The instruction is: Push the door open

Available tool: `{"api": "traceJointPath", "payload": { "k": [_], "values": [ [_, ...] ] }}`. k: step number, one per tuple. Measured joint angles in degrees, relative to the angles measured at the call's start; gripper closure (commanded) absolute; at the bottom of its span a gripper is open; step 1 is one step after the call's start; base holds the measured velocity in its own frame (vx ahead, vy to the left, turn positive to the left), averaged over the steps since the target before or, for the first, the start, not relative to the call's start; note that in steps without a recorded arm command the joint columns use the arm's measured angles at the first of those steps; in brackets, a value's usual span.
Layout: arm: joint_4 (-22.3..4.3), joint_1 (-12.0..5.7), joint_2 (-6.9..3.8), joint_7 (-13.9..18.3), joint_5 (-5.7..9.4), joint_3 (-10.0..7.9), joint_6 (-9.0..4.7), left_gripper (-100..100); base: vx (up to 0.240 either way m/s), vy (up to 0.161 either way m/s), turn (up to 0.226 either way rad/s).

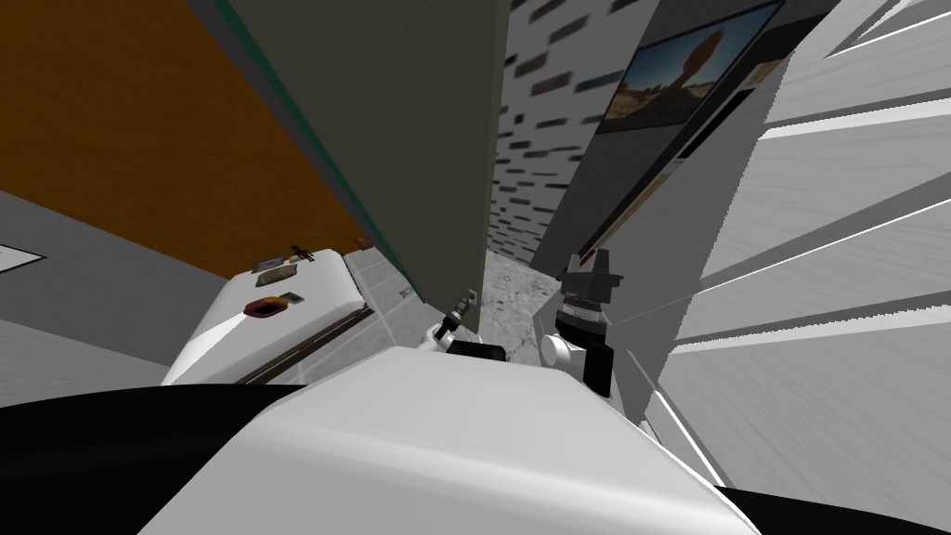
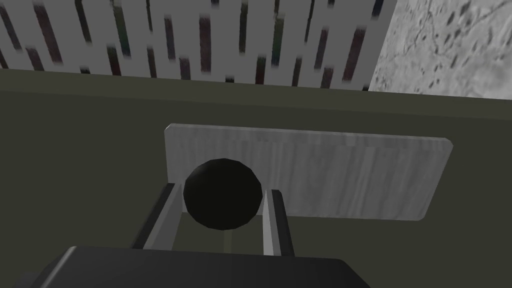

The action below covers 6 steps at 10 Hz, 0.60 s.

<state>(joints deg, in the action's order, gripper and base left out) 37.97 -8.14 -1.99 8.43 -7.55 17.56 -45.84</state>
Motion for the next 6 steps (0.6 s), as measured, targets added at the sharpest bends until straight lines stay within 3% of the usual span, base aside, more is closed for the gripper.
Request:
{"api": "traceJointPath", "payload": {
  "k": [3, 5, 6],
  "values": [
    [-2.35, -0.68, 0.12, -0.7, 0.35, -0.67, -0.66, 100, 0.108, -0.052, 0.027],
    [2.09, 1.6, -0.91, -0.72, 0.3, -0.68, 1.39, 100, 0.155, -0.065, 0.064],
    [2.19, 1.37, -1.13, -0.99, 0.55, -1.22, 1.72, 100, 0.087, 0.001, 0.027]
  ]
}}
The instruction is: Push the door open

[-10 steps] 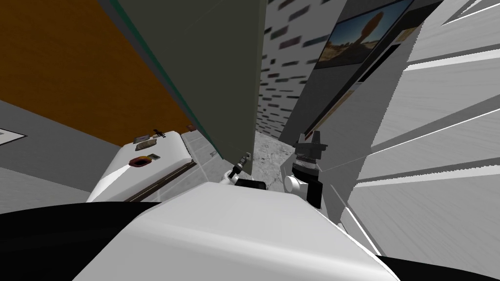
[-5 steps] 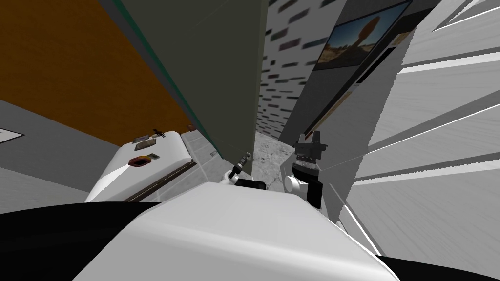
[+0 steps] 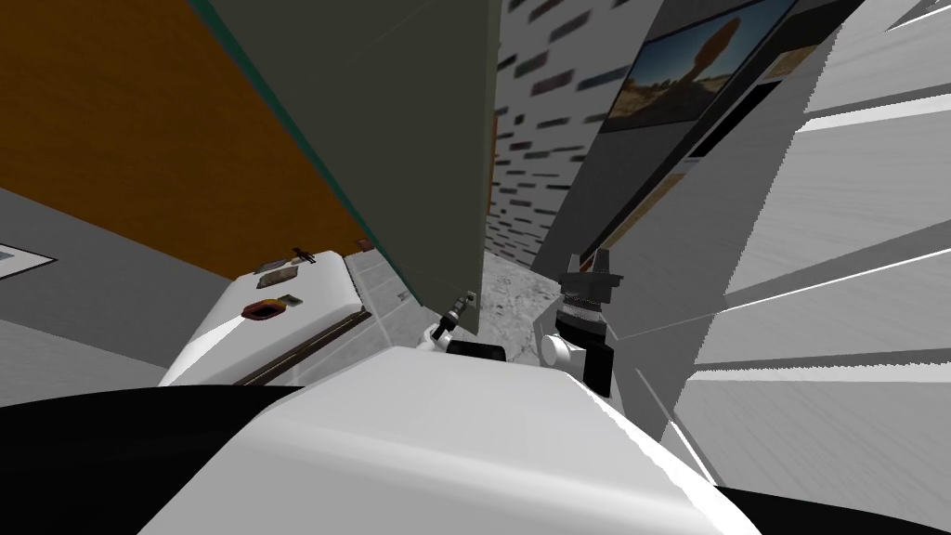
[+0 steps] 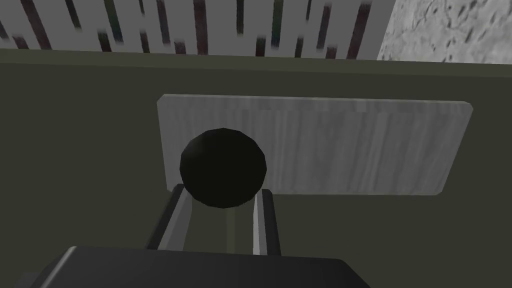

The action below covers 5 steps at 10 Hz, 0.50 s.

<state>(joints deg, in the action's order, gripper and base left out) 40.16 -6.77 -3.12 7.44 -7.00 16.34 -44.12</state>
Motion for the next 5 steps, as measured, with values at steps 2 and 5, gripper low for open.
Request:
{"api": "traceJointPath", "payload": {
  "k": [2, 5],
  "values": [
    [-2.85, -1.57, -0.25, -0.78, 0.74, -1.53, -1.74, -100, 0.038, -0.016, 0.088],
    [-2.52, -1.52, -0.53, -0.51, 0.97, -1.54, -1.54, -100, -0.219, 0.0, 0.026]
  ]
}}
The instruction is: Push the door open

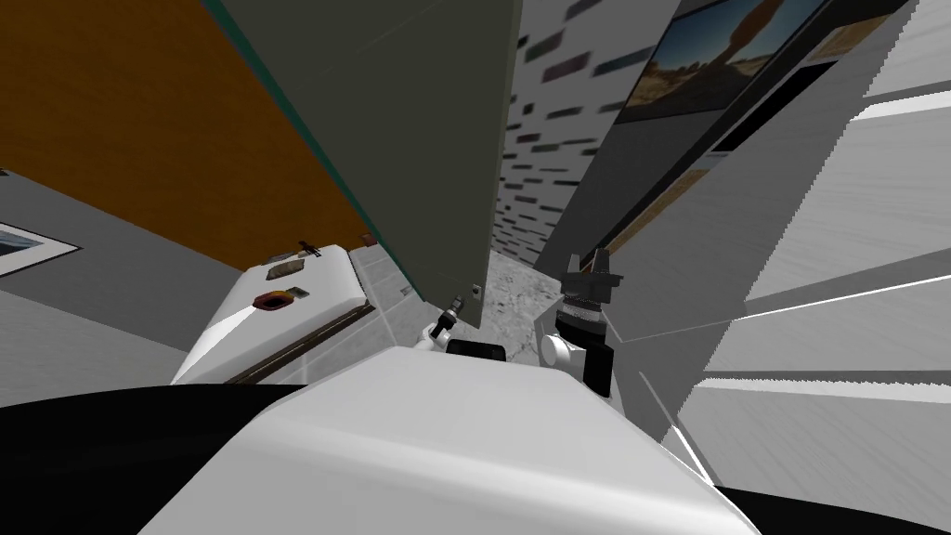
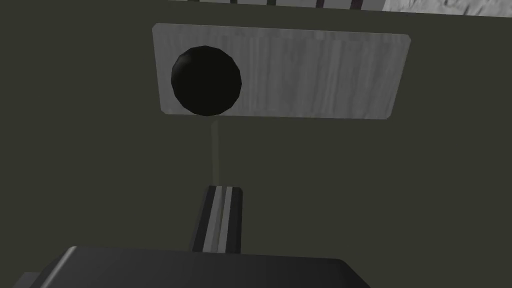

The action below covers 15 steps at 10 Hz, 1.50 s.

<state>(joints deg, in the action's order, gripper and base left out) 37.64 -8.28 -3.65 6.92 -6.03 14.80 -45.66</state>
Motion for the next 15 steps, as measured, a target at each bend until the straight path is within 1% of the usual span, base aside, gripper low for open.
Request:
{"api": "traceJointPath", "payload": {
  "k": [1, 3, 4, 5, 7, 10, 13, 14, 15],
  "values": [
    [0.26, 0.1, 0.1, 0.12, 0.07, 0.03, 0.17, -100, -0.252, 0.0, 0.047],
    [0.5, 0.17, 0.73, 0.39, 0.27, 0.03, 0.37, -100, -0.248, -0.015, 0.05],
    [0.8, 0.27, 1.23, 0.58, 0.36, 0.06, 0.53, -100, -0.112, -0.014, 0.008],
    [0.82, 0.31, 1.29, 0.63, 0.37, 0.07, 0.57, -100, 0.063, -0.044, -0.034],
    [1.04, 0.55, 0.7, 0.53, 0.42, -0.06, 0.46, -100, 0.164, -0.07, -0.016],
    [0.46, 0.38, 0.6, 0.07, 0.57, -0.45, -0.14, -100, 0.212, -0.086, -0.022],
    [0.18, 0.4, 1.11, -0.34, 0.73, -0.85, -0.67, -100, 0.191, -0.059, -0.024],
    [-0.03, 0.42, 1.45, -0.48, 0.78, -0.97, -0.89, -100, 0.059, -0.03, 0.013],
    [-0.07, 0.44, 1.49, -0.51, 0.78, -0.98, -0.95, 100, -0.011, 0.005, -0.009]
  ]
}}
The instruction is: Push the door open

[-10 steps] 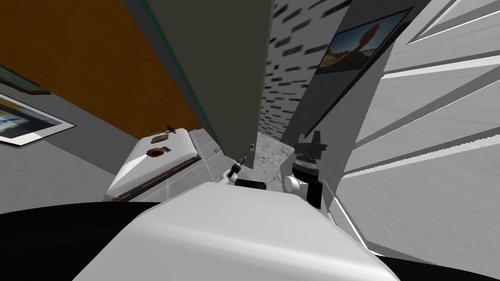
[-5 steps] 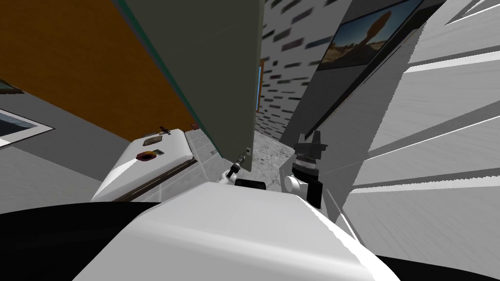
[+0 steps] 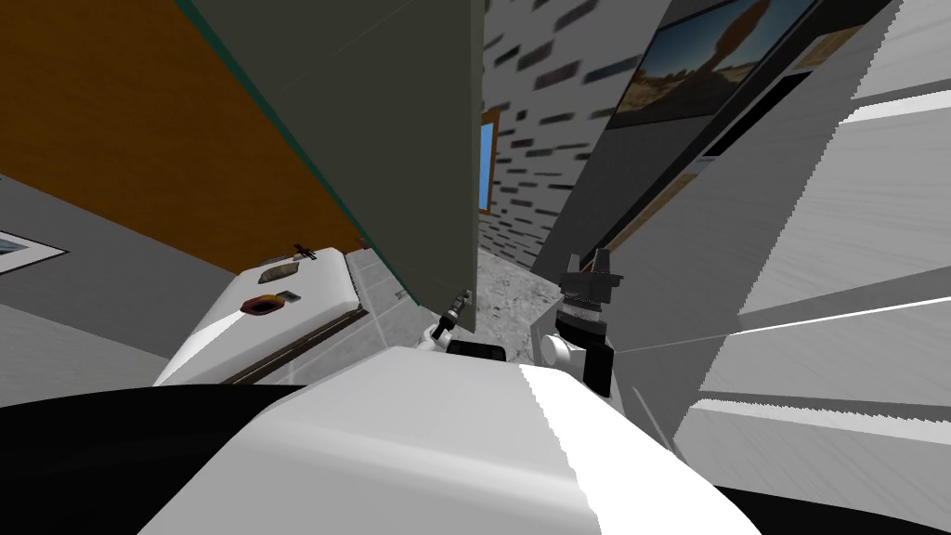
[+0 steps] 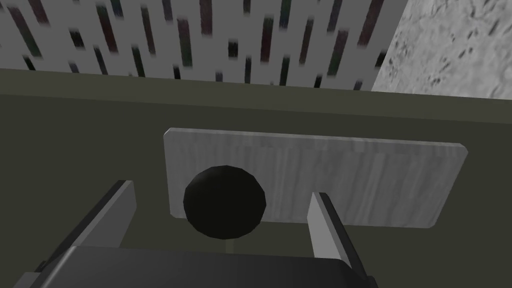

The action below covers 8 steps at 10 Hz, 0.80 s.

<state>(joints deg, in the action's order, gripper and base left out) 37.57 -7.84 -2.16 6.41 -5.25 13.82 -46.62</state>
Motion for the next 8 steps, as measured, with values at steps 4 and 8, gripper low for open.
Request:
{"api": "traceJointPath", "payload": {
  "k": [4, 8],
  "values": [
    [0.0, -0.03, -0.02, 0.0, -0.03, 0.04, 0.15, 100, -0.012, 0.006, -0.003],
    [-0.62, 0.44, -0.42, -0.5, 0.18, -0.38, 0.22, 100, 0.114, -0.024, 0.036]
  ]
}}
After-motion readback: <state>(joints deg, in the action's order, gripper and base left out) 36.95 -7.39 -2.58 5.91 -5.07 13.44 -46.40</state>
